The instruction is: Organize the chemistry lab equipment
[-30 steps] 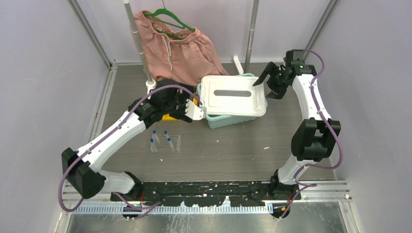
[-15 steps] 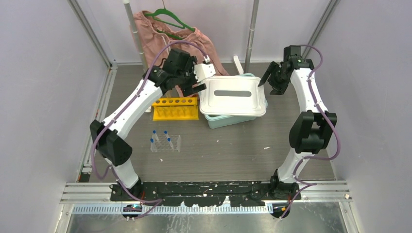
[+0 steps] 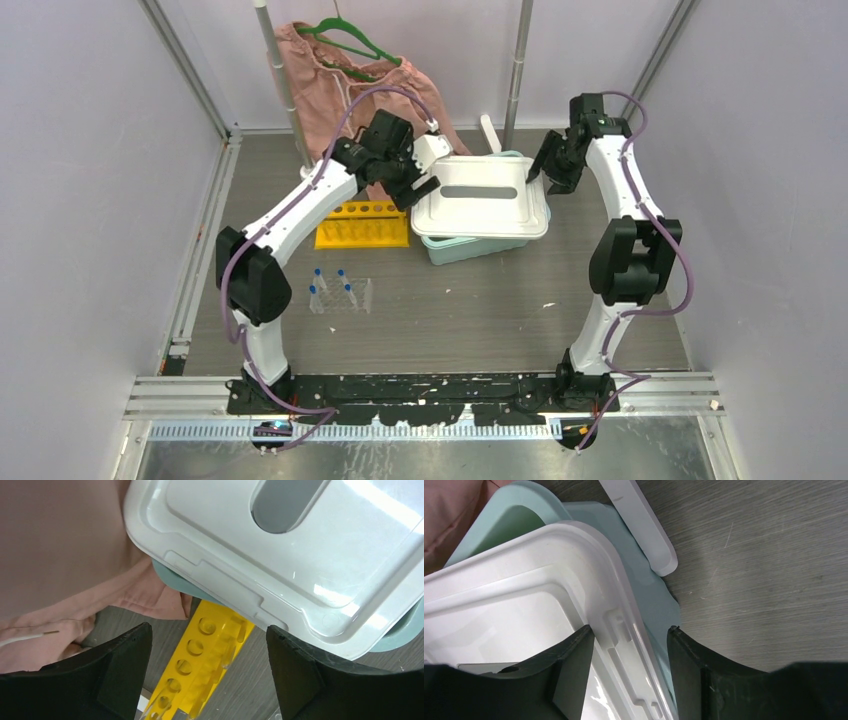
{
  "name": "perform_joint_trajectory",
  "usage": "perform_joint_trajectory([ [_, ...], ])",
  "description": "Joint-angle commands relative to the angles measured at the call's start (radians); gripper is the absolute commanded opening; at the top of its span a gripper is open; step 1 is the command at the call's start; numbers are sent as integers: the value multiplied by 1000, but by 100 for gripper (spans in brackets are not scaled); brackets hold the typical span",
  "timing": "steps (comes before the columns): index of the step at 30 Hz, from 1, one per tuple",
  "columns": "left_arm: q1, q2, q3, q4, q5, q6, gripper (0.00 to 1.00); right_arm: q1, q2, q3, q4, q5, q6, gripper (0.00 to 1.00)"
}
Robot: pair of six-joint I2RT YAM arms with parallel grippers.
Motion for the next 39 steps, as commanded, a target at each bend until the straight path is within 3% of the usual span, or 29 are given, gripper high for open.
perform_joint_trajectory([
  [1, -6, -27, -52, 85, 39, -55, 85, 16, 16, 65, 11, 36, -37, 60],
  [19, -13, -112, -98, 126, 94, -125, 84, 111, 35, 61, 68, 114, -149, 58],
  [39, -14, -116, -111, 132, 45, -145, 89, 125, 117, 181, 56, 212, -32, 55],
])
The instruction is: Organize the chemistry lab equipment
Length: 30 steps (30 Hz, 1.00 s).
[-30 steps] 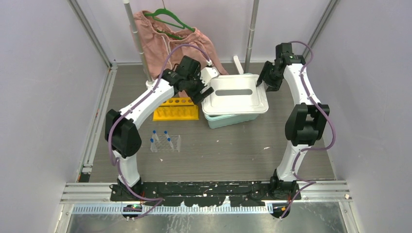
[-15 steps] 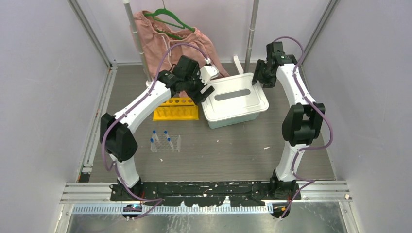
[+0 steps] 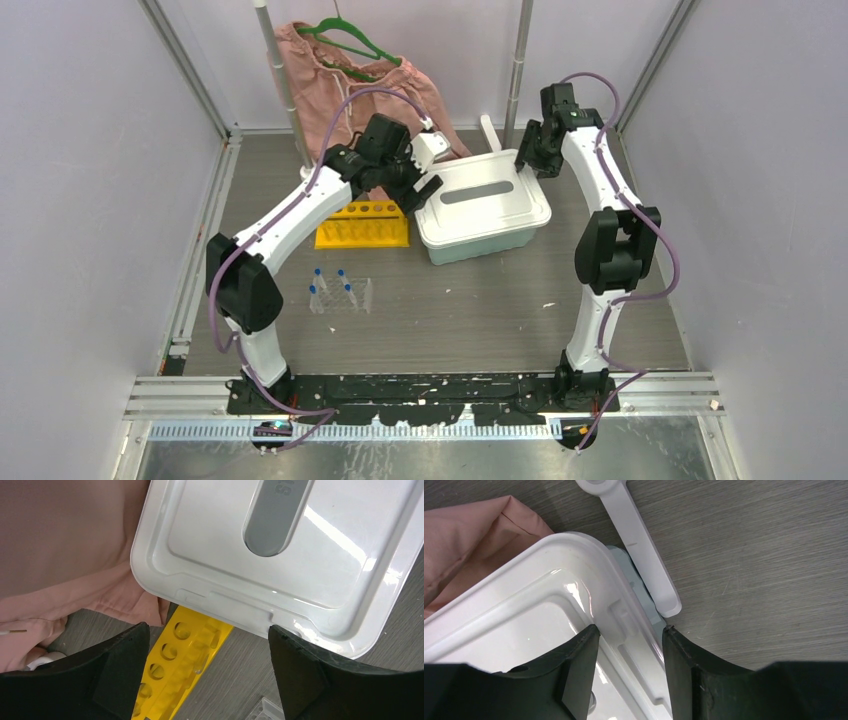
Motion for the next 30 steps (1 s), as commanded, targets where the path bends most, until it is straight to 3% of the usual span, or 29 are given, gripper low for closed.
perform_joint_trajectory([
  [1, -3, -49, -9, 43, -6, -2, 89, 7, 20, 53, -2, 35, 37, 55],
  [10, -3, -24, -41, 78, -49, 13, 90, 22, 11, 49, -20, 61, 26, 56],
  [23, -2, 65, -72, 132, -125, 33, 90, 25, -65, -122, 30, 108, 22, 58],
  [30, -2, 31, -72, 130, -147, 36, 92, 20, -115, -107, 49, 144, 51, 74],
])
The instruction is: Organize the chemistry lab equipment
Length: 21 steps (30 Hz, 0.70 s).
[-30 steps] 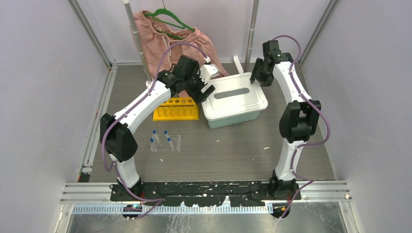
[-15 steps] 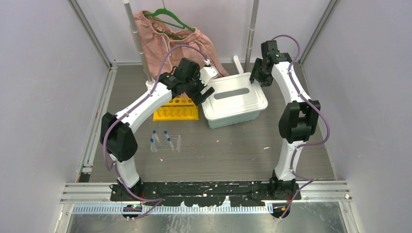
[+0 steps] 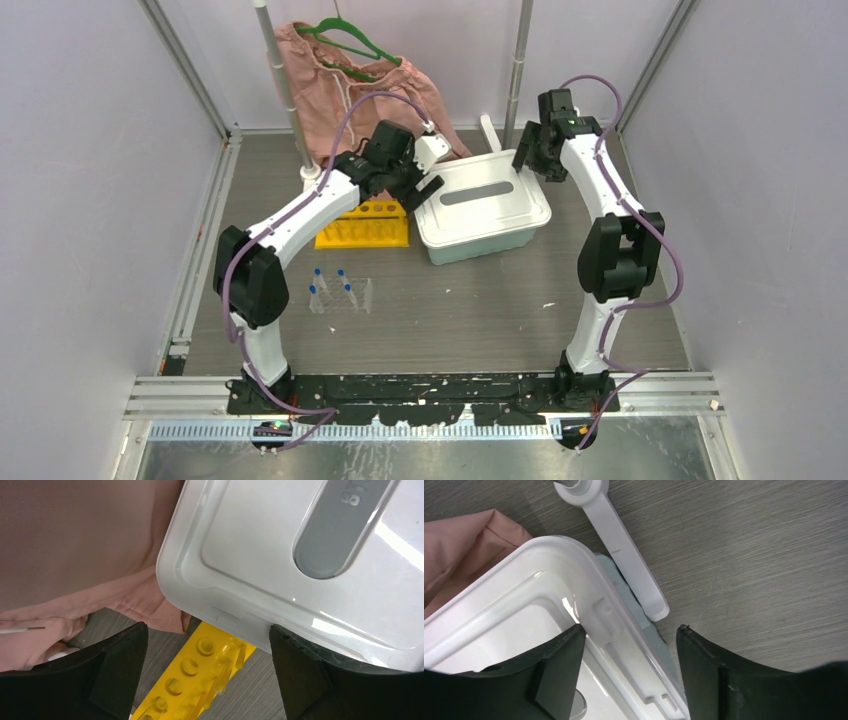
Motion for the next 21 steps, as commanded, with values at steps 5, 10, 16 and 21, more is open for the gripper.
perform_joint_trajectory([
  [5, 8, -91, 74, -95, -95, 26, 100, -9, -165, 32, 1, 58, 45, 99],
  [10, 56, -213, 173, -247, -120, -25, 100, -10, -308, -9, 21, 86, 33, 100],
  [16, 210, -511, -85, -307, -54, -63, 100, -24, -647, -392, 204, 207, 76, 100],
  [21, 481, -799, -407, -255, 88, -66, 100, -27, -912, -794, 450, 418, 70, 100],
])
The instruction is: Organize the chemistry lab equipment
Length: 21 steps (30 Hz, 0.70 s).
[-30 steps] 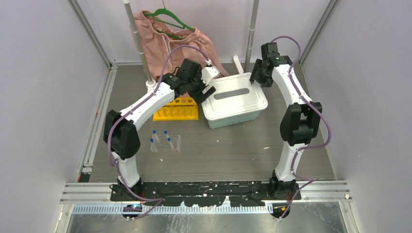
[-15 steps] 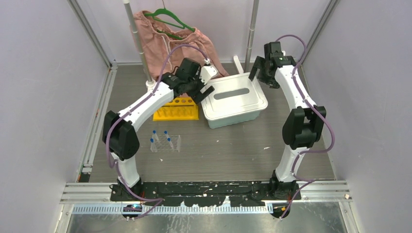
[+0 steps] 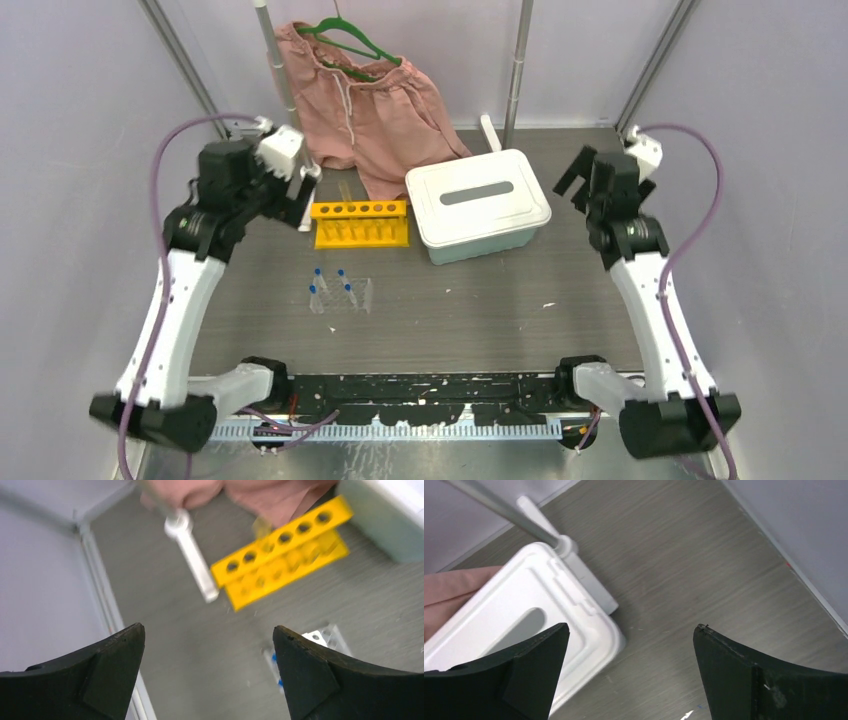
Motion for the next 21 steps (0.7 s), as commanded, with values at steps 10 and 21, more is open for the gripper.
perform_joint_trajectory([
  [10, 632, -214, -531, 125, 374, -10, 100, -8, -255, -678, 457, 441, -14, 100],
  [21, 638, -102, -937, 821, 473, -203, 100, -20, -147, -900, 837, 516, 39, 100],
])
